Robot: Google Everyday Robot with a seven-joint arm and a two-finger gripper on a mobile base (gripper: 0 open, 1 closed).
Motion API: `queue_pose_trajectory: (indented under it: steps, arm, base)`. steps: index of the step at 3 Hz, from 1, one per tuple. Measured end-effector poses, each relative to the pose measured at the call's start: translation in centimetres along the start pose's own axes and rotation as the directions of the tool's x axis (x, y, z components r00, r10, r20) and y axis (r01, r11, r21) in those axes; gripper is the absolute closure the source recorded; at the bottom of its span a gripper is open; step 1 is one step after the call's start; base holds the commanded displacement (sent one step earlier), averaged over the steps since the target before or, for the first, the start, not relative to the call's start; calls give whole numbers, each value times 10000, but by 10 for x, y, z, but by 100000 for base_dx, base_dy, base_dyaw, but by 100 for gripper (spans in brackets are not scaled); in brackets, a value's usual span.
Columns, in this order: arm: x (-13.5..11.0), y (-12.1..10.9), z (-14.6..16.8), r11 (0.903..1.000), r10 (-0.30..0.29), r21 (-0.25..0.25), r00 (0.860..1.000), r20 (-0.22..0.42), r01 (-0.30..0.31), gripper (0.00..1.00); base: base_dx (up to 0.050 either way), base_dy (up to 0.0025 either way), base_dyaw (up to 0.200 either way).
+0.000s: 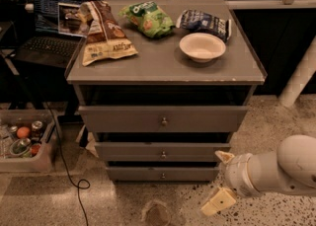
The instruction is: Open bottom drawer
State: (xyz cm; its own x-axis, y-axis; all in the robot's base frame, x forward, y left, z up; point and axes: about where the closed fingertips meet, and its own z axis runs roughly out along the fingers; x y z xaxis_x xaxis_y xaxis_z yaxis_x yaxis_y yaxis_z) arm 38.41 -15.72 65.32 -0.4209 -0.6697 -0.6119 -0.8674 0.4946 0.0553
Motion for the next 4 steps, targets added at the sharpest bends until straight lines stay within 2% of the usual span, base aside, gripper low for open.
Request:
queue_pose_trajectory:
  steps: [1, 2, 4]
  arm:
    - [17, -5, 48, 9958, 191, -897, 9998, -103, -199, 0]
    - [17, -5, 48, 9958, 188, -897, 9998, -104, -196, 0]
    - [56, -3, 99, 9851, 695, -1557, 9971, -295, -733, 0]
  base:
    - [0, 0, 0]
    - [0, 0, 0]
    - [0, 0, 0]
